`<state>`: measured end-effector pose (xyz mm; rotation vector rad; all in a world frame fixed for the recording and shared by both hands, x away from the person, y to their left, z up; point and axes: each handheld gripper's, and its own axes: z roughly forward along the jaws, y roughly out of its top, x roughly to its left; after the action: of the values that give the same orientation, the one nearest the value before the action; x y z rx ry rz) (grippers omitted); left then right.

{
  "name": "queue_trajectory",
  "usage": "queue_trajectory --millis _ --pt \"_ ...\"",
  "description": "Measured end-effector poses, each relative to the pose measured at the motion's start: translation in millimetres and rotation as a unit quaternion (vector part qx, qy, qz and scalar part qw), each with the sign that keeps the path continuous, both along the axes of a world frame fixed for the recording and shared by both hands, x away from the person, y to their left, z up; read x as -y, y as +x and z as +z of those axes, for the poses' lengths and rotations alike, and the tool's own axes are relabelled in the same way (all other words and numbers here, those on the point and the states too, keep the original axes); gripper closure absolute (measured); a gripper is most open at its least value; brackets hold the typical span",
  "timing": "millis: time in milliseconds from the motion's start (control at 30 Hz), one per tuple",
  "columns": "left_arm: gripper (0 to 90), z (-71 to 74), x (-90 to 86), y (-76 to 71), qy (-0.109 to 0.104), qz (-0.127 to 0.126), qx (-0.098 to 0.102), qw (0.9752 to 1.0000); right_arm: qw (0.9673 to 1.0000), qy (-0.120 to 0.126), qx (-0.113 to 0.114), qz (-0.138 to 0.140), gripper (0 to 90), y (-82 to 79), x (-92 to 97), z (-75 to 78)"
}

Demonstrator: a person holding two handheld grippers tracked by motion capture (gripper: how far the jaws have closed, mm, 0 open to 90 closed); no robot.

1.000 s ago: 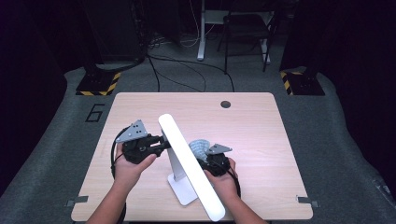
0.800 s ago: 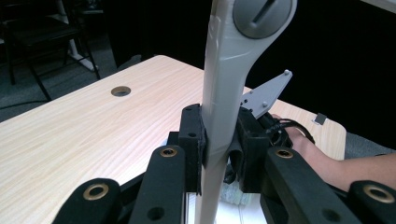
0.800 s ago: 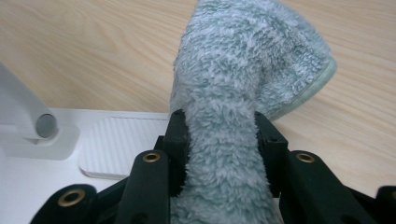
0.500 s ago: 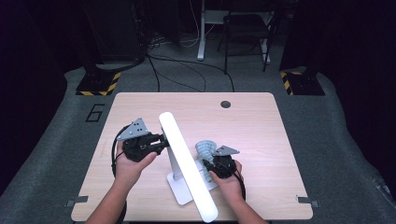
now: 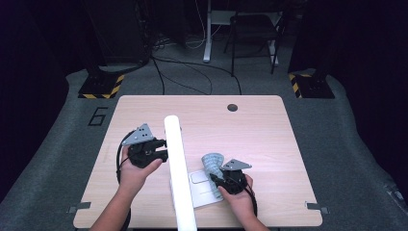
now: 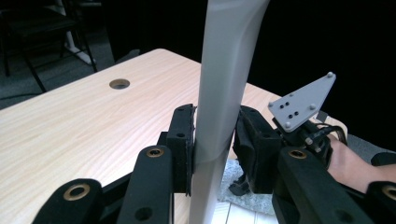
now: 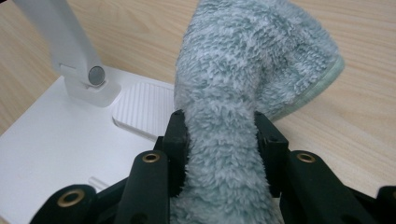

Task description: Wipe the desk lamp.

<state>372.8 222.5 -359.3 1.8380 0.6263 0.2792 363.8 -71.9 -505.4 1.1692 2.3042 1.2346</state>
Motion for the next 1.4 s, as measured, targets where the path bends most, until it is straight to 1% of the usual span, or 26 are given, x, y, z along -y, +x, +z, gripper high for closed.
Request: queue_trajectory --millis 67,167,233,267,300,333,400,467,533,567,633,700,800,833,900,933,1000,1033,1067,1100,1133,1200,1233,1267,1333,1400 --pt "68.0 -2.8 0.4 1.2 0.003 0.000 -0.004 1.0000 1.0000 0.001 -0.002 0.002 64.0 -1.1 1.1 0.4" --pt "69.0 -6.9 0.5 2.2 -0.009 -0.001 -0.008 0.9999 0.9999 0.001 -0.008 0.007 63.6 0.7 4.8 1.4" --pt "69.6 -7.8 -0.6 2.6 -0.011 -0.004 -0.008 0.9999 0.9999 0.004 -0.013 -0.001 63.5 4.4 7.1 1.4" --pt "70.1 -8.3 -0.3 2.3 -0.013 -0.006 -0.009 0.9999 0.9999 0.008 -0.011 -0.005 63.6 7.2 7.7 0.6" --pt "70.6 -8.9 0.3 2.1 -0.013 -0.008 -0.011 0.9998 0.9998 0.005 -0.016 -0.011 63.5 9.2 8.3 1.0" --pt "70.7 -10.0 1.6 1.9 -0.007 -0.011 -0.014 0.9998 0.9998 0.004 -0.010 -0.013 63.5 12.4 8.4 0.4" --pt "67.2 -12.6 2.5 2.1 -0.007 -0.020 -0.014 0.9997 0.9998 -0.004 -0.002 -0.020 63.5 19.3 9.3 0.7" --pt "69.3 -14.5 3.3 1.5 -0.011 -0.022 -0.014 0.9996 0.9994 -0.010 -0.002 -0.032 63.4 25.0 9.9 0.8" --pt "70.3 -15.2 3.0 1.9 -0.015 -0.024 -0.015 0.9995 0.9994 -0.011 0.000 -0.033 63.2 30.6 11.6 -0.4" --pt "71.1 -15.2 3.1 1.8 -0.014 -0.024 -0.015 0.9995 0.9994 -0.010 -0.005 -0.034 63.2 32.6 11.3 -0.8" --pt "70.7 -15.3 3.2 1.5 -0.015 -0.023 -0.015 0.9995 0.9992 -0.024 0.002 -0.031 63.1 37.3 10.6 -1.2" --pt "67.9 -16.2 3.4 -0.1 -0.018 -0.023 -0.017 0.9994 0.9991 -0.024 0.004 -0.035 62.9 40.1 9.3 -0.8" --pt "68.0 -18.0 3.5 -1.0 -0.017 -0.028 -0.014 0.9994 0.9988 -0.033 0.008 -0.036 61.9 43.7 9.8 -0.1" --pt "67.9 -18.3 3.5 -1.2 -0.015 -0.029 -0.014 0.9994 0.9987 -0.032 0.011 -0.037 60.9 44.9 10.0 -1.4" --pt "68.0 -19.7 3.5 -0.5 -0.013 -0.028 -0.015 0.9994 0.9990 -0.030 -0.003 -0.032 57.3 46.9 11.5 -4.4" --pt "68.2 -20.5 3.2 -0.2 -0.010 -0.031 -0.019 0.9993 0.9991 -0.026 -0.010 -0.033 55.8 47.1 11.9 -5.1" --pt "68.2 -22.7 3.3 0.8 -0.010 -0.030 -0.021 0.9993 0.9991 -0.010 -0.007 -0.040 50.5 47.6 15.4 -4.6" --pt "68.2 -24.3 3.9 1.1 -0.010 -0.030 -0.024 0.9992 0.9991 -0.004 0.001 -0.043 51.7 48.3 17.2 -3.7" --pt "68.2 -25.7 4.5 1.7 -0.008 -0.031 -0.025 0.9992 0.9991 -0.004 0.001 -0.043 51.7 48.3 17.2 -3.7" --pt "68.5 -27.5 6.2 1.7 -0.009 -0.029 -0.026 0.9992 0.9990 -0.007 -0.003 -0.043 55.4 48.3 16.9 -3.2" --pt "71.9 -28.9 7.7 1.5 -0.004 -0.028 -0.026 0.9993 0.9993 -0.011 -0.010 -0.035 61.1 49.6 15.4 -5.4" --pt "72.9 -30.6 9.6 0.7 0.001 -0.020 -0.021 0.9996 0.9995 -0.010 -0.009 -0.027 62.6 50.6 15.2 -7.2" --pt "73.8 -30.4 9.6 0.7 0.006 -0.015 -0.014 0.9998 0.9995 0.001 -0.017 -0.027 64.1 49.6 14.9 -8.0" --pt "74.1 -29.8 10.0 -0.3 0.011 -0.012 -0.009 0.9998 0.9996 0.002 -0.018 -0.020 64.5 49.9 16.3 -8.0" --pt "74.4 -28.6 11.7 -2.5 0.024 -0.006 0.000 0.9997 0.9996 0.005 -0.020 -0.021 64.8 48.8 16.8 -8.2" --pt "74.7 -28.8 13.3 -3.8 0.025 0.003 0.005 0.9997 0.9997 0.002 -0.020 -0.014 65.3 46.2 18.3 -7.8"
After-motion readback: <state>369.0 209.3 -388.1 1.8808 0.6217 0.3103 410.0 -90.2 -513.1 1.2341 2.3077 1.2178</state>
